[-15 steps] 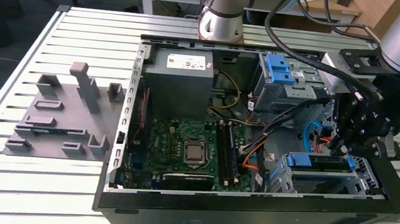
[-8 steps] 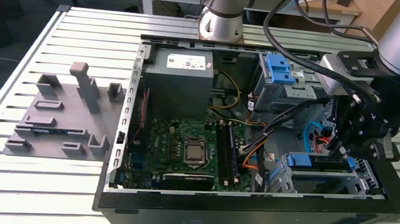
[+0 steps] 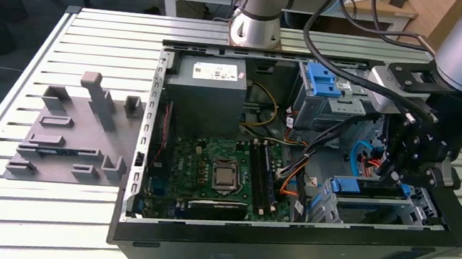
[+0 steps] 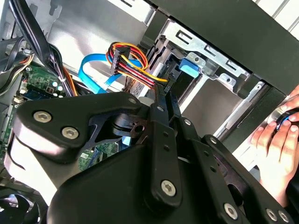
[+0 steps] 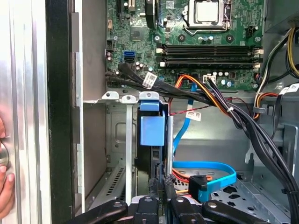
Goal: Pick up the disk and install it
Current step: 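Insert the first disk wire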
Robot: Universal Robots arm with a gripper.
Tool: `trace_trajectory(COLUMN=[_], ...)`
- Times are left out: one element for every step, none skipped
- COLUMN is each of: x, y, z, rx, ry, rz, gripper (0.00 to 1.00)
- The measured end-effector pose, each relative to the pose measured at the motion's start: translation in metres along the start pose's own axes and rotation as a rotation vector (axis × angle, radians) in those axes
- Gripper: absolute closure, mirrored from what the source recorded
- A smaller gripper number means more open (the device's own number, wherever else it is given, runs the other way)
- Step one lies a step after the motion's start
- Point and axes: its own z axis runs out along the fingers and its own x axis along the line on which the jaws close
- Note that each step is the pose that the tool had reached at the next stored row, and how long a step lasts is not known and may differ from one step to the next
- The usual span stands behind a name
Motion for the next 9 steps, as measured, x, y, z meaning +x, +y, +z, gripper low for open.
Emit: trace_trajectory(x=[0.0,0.0,0.0001,0.0003,0.0005,0.0005,0.0005,0.0005,0.0006], y=[0.0,0.0,0.0001,0.0001,0.0001,0.0001,0.0001,0.0002,0.0002], z=[0.0003,0.0008,0.0011,0.0012,0.0013,0.0014,0.0014,0.0015,0.0016], rx=[0.0,0.0,0.0,0.0001,0.0003,0.0005,0.0006,0.0007,0.0007], ry=[0.0002,0.0002,0.0001,0.0,-0.0002,-0.0005,-0.0006,-0.0007,-0.0009], rz=[0.0,0.0,-0.001,-0.002,-0.006,-0.009,-0.011,-0.013,-0.013], gripper=[0.84,0.84,0.84,0.84,0.84,0.84,0.84,0.84,0.84])
